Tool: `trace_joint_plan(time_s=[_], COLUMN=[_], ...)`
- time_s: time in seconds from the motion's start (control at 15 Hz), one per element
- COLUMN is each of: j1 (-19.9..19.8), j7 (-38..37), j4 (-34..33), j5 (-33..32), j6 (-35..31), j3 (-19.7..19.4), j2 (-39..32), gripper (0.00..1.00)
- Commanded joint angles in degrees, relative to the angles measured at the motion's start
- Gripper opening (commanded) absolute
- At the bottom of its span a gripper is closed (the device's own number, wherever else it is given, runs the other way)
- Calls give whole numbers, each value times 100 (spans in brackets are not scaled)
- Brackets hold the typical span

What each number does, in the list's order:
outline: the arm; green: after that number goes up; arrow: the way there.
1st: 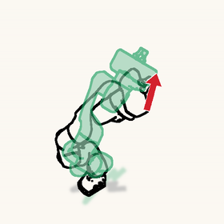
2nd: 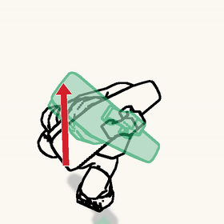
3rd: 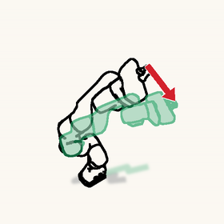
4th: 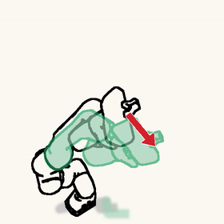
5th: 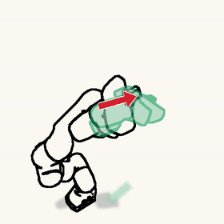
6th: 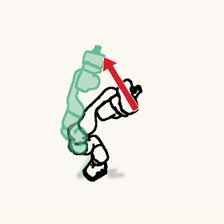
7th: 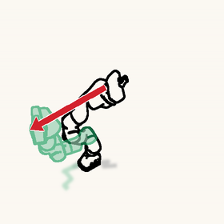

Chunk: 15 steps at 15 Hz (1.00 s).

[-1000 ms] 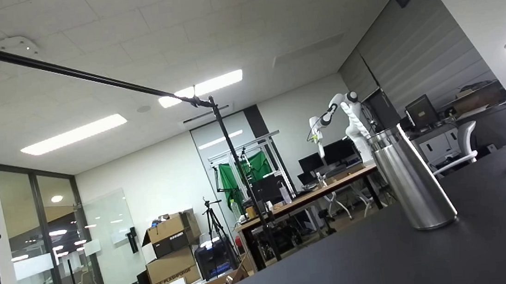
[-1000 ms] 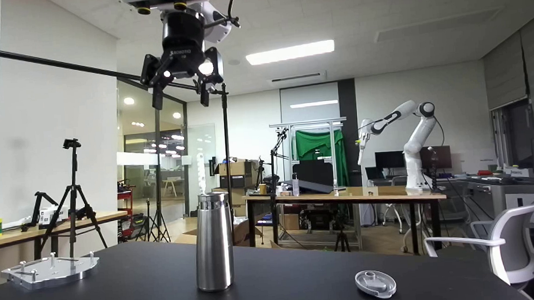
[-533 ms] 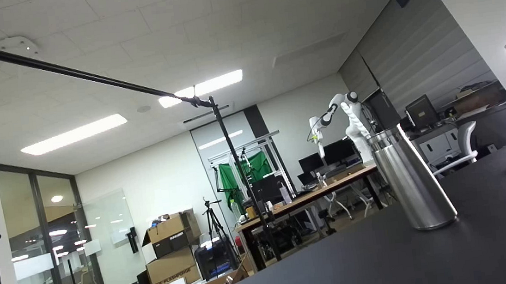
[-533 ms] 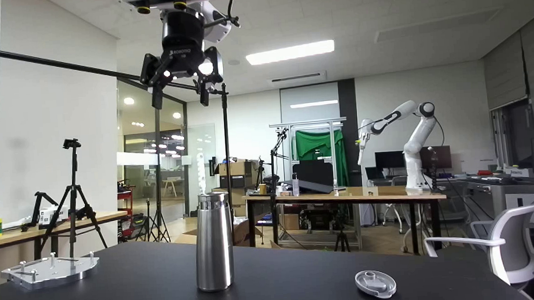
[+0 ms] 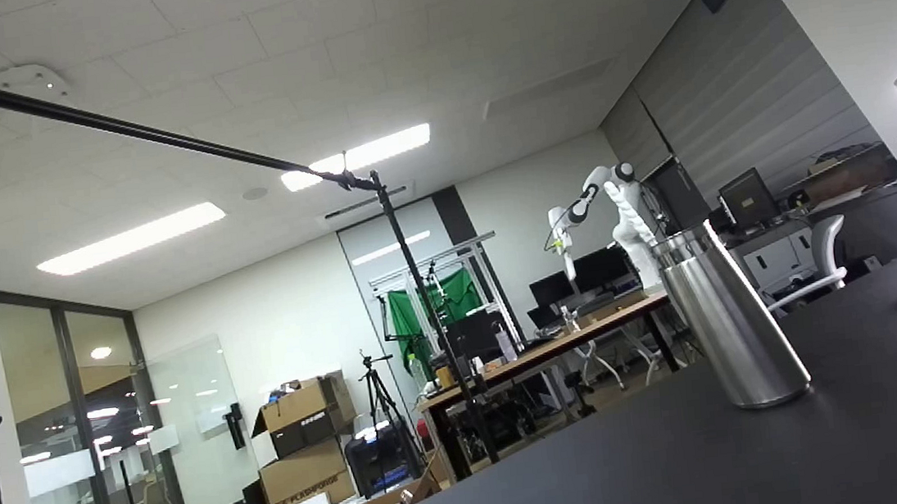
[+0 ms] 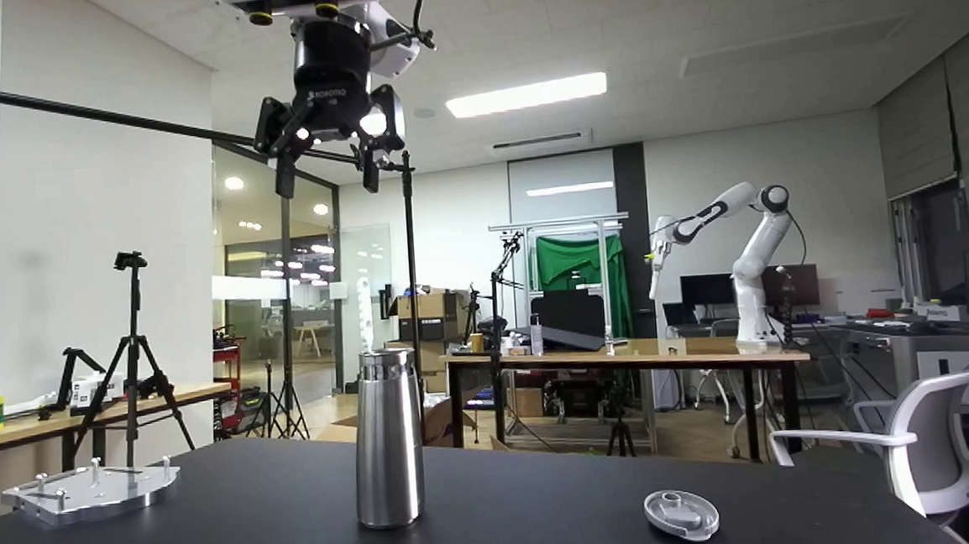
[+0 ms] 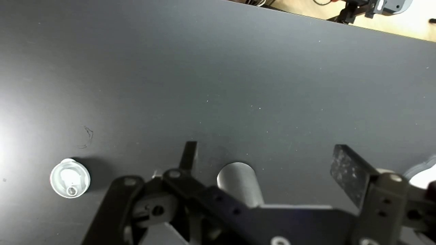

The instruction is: Use the brush to clean the inside of the silver bottle

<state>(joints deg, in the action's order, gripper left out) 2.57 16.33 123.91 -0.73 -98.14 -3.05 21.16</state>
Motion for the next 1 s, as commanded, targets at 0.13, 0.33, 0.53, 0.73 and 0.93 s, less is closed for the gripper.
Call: trace_joint_plan(time_s=[0.13,0.33,0.53,0.73,0.93], j1=[-23,7,31,96,218], j7=[-179,-348,-777,-1449,-2355], j4=[-533,-1061,-1695,-2414,-3002], j5=[-92,-65,-197,-255,-692], j6=[-37,-182,-134,270,209], j3=[117,241,449,622,694], j2=[-626,-1278,-1933,-2532,-3050], gripper=[100,100,100,100,100])
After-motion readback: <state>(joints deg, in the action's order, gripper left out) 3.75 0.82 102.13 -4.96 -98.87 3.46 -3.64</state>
